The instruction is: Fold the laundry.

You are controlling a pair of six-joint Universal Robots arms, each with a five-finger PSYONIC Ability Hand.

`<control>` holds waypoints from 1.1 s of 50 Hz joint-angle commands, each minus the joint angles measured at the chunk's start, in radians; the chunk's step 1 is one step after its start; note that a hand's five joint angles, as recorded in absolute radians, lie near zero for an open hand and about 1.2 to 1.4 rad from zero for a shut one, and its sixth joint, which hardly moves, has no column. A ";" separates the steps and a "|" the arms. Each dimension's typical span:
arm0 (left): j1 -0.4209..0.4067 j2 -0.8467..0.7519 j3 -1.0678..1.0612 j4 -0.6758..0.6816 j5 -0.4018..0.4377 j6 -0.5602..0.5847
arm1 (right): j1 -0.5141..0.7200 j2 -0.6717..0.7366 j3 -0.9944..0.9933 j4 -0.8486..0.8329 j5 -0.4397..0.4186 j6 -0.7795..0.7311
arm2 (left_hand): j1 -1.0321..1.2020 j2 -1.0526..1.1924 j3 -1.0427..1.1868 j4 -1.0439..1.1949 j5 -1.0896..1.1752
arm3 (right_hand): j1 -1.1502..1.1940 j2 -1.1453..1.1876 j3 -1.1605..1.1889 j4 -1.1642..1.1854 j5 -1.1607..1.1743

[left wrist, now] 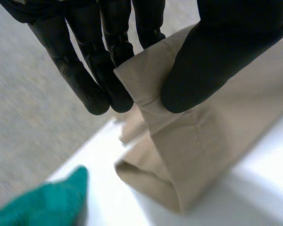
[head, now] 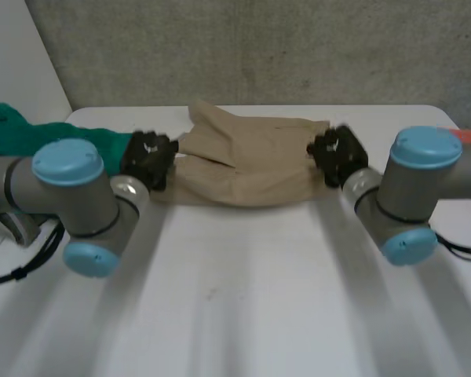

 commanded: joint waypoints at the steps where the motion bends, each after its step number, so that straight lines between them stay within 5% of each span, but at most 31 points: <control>1: -0.016 0.167 -0.163 -0.119 -0.008 0.002 | -0.007 -0.096 0.145 0.163 -0.018 -0.039 | 0.264 0.200 0.208 0.197 0.220 | 0.301 0.215 0.208 0.199 0.198; 11: -0.061 0.406 -0.377 -0.381 -0.003 0.065 | -0.043 -0.323 0.313 0.486 -0.041 -0.167 | 0.264 0.200 0.208 0.197 0.220 | 0.301 0.215 0.208 0.199 0.198; 23: -0.156 0.590 -0.529 -0.901 -0.004 0.261 | -0.084 -0.570 0.514 0.892 -0.137 -0.373 | 0.264 0.200 0.208 0.197 0.220 | 0.301 0.215 0.208 0.199 0.198; 28: -0.133 0.548 -0.406 -0.778 0.006 0.304 | -0.156 -0.523 0.497 0.823 -0.170 -0.418 | 0.264 0.200 0.208 0.197 0.220 | 0.301 0.215 0.208 0.199 0.198; 34: -0.093 0.275 -0.103 -0.482 0.000 0.303 | -0.153 -0.339 0.266 0.585 -0.102 -0.164 | 0.264 0.200 0.208 0.197 0.220 | 0.301 0.215 0.208 0.199 0.198; 41: -0.067 -0.067 0.380 -0.247 -0.027 0.303 | -0.127 -0.161 0.059 0.288 -0.013 -0.049 | 0.264 0.200 0.208 0.197 0.220 | 0.301 0.215 0.208 0.199 0.198; 53: -0.053 -0.462 0.838 -0.244 -0.023 0.308 | -0.078 0.114 -0.094 -0.157 0.031 -0.043 | 0.264 0.200 0.208 0.197 0.220 | 0.301 0.215 0.208 0.199 0.198; 54: -0.056 -0.463 0.835 -0.239 -0.015 0.301 | -0.077 0.127 -0.100 -0.170 0.041 -0.045 | 0.264 0.200 0.208 0.197 0.220 | 0.207 0.122 0.115 0.105 0.104; 55: -0.058 -0.463 0.828 -0.231 -0.008 0.294 | -0.075 0.138 -0.104 -0.182 0.051 -0.048 | 0.078 0.014 0.022 0.011 0.035 | -0.198 -0.283 -0.290 -0.299 -0.301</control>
